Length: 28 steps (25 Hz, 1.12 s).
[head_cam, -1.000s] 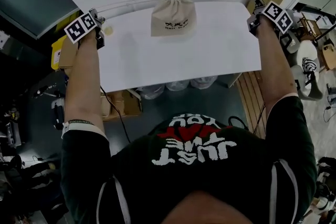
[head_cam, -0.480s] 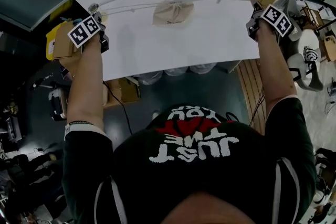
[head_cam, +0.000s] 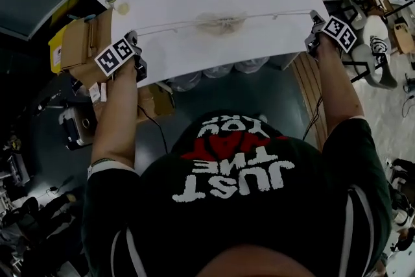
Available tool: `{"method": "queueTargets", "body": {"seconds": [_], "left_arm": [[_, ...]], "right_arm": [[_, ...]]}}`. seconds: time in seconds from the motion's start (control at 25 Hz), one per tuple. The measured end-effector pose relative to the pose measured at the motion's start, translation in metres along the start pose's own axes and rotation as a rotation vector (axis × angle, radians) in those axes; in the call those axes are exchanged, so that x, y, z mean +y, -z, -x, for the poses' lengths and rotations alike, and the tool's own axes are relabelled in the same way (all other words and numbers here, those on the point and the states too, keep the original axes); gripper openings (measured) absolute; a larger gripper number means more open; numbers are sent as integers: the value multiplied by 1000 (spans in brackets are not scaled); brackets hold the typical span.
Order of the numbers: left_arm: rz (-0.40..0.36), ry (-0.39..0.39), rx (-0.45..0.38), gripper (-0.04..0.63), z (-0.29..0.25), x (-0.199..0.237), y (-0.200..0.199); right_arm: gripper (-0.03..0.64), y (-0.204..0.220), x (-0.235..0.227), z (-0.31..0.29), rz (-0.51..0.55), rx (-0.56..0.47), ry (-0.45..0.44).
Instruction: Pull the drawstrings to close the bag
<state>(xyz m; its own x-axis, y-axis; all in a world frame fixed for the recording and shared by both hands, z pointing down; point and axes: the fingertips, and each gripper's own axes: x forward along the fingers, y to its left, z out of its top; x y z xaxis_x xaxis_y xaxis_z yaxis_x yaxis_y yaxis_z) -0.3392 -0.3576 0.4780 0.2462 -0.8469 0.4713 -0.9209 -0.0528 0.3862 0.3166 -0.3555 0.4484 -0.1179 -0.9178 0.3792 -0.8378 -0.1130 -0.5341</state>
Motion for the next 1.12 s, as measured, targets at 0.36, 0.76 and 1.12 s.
{"method": "queueTargets", "body": {"seconds": [0.36, 0.76, 1.12], "left_arm": [[17, 27, 57, 12, 21, -1, 53], [-32, -135, 65, 12, 30, -67, 118], [-110, -20, 145, 12, 14, -115, 162]], "right_arm": [[11, 41, -11, 19, 80, 78, -24], [11, 86, -7, -24, 307, 309, -376], [11, 148, 42, -32, 392, 417, -542]]}}
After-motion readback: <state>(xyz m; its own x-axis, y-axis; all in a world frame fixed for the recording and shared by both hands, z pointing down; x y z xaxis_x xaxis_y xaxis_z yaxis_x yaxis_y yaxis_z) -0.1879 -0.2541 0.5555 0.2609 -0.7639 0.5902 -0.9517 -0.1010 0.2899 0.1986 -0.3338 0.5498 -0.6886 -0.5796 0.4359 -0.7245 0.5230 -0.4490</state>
